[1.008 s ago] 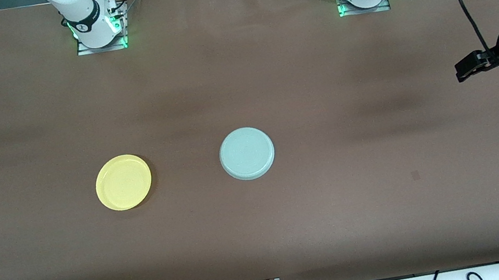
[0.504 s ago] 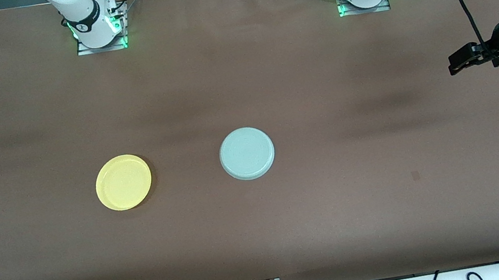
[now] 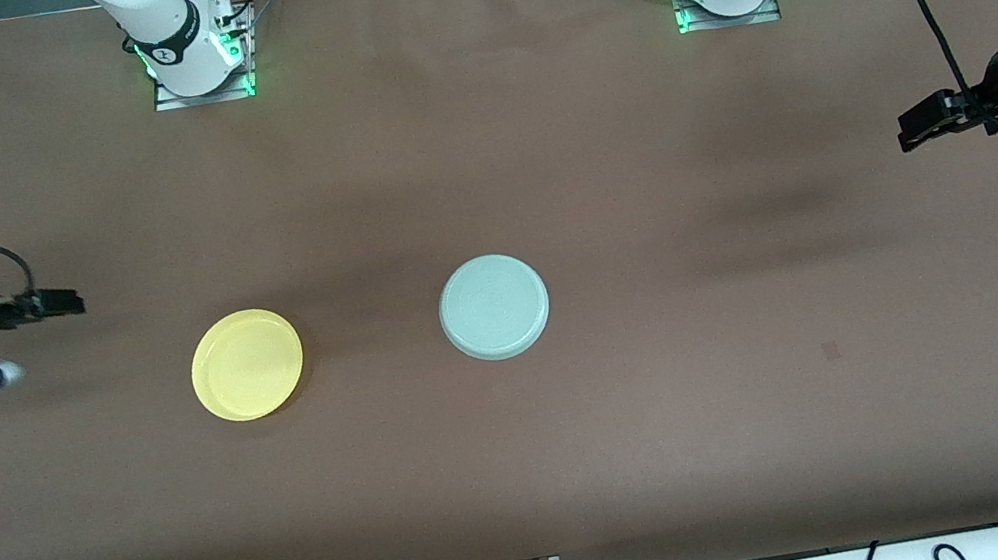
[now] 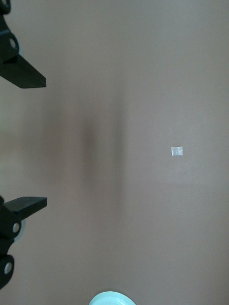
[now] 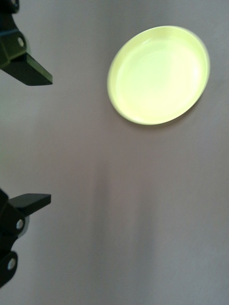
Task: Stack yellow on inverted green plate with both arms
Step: 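Reach the right gripper down to the yellow plate's rim, then close the right gripper on the yellow plate's rim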
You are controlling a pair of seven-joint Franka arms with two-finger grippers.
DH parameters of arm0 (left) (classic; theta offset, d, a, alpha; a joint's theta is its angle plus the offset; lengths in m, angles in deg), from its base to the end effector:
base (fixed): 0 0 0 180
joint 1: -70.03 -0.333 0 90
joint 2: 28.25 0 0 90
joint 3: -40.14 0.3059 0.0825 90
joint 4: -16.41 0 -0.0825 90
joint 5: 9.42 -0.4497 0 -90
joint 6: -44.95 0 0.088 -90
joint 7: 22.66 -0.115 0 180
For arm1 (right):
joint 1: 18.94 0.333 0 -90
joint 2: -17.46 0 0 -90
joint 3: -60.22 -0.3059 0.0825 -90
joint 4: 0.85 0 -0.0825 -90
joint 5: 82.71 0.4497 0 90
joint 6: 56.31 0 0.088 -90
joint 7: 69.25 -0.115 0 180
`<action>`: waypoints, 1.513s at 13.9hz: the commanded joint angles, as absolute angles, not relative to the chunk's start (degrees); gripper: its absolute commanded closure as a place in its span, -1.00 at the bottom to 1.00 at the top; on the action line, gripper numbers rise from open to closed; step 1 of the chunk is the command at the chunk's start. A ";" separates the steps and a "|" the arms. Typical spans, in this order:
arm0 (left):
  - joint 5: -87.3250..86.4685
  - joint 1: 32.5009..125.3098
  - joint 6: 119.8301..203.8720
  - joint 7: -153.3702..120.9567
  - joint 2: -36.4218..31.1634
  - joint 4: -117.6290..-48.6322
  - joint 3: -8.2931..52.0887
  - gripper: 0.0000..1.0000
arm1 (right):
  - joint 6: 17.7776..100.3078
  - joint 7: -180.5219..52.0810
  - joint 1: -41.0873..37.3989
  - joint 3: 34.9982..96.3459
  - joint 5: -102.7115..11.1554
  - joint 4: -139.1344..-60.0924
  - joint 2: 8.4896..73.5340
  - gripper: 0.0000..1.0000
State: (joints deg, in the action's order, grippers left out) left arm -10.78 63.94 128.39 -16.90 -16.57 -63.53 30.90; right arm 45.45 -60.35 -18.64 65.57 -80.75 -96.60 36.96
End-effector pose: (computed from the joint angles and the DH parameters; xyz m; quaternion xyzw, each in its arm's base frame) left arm 0.6644 -0.0240 0.5608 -0.9973 -0.0237 0.0702 0.0010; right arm 0.6785 -0.0527 0.3451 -0.9928 -0.0288 0.1157 0.0146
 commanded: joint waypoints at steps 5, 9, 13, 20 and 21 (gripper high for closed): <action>-9.33 63.70 128.53 -17.91 -16.82 -63.49 30.82 -1.00 | 48.45 -61.60 -17.62 65.50 -78.41 -97.71 38.82 -1.00; -9.24 63.79 128.62 -17.82 -16.82 -63.49 30.82 -1.00 | 48.80 -65.63 -16.05 65.50 -78.32 -97.62 39.08 -1.00; -9.16 63.79 128.62 -17.74 -16.82 -63.49 30.82 -1.00 | 54.76 -67.32 -14.29 65.41 -78.23 -97.80 43.90 -1.00; -9.16 63.79 128.62 -17.82 -16.74 -63.49 30.82 -1.00 | 75.34 -65.21 -14.72 65.50 -72.43 -103.68 51.73 -0.86; -9.16 63.79 128.62 -17.74 -16.74 -63.49 30.82 -1.00 | 75.43 -65.21 -15.07 65.41 -72.43 -103.95 52.17 -0.66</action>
State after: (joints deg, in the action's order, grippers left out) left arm -10.78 64.00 128.45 -17.04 -16.55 -63.53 30.83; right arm 74.26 -66.24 -14.71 65.58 -73.75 -102.58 52.84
